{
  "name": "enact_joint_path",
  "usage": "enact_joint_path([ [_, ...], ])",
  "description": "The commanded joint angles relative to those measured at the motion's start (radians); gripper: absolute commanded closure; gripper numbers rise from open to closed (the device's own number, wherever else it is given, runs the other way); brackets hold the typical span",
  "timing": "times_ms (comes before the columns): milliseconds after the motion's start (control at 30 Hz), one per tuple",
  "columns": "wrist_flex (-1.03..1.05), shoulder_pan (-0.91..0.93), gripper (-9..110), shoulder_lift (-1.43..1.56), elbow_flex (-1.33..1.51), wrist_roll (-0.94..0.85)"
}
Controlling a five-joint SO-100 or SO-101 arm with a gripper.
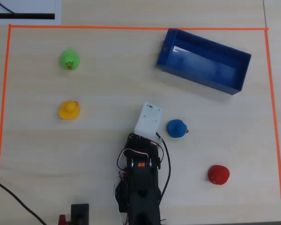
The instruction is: Grasp yellow duck and put it into box.
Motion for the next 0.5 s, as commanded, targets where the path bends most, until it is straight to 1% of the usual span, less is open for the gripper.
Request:
enact_joint_path([
  [0, 0.025, -0.008, 97, -0.003, -0.005, -0.008],
  [100, 0.021, -0.029, 98, -0.003, -0.005, -0.009],
  [233, -0.031, -0.025, 96, -0.009, -0.043, -0.038],
  [467, -0.054, -0.057, 93, -0.264, -0.413, -0.034],
])
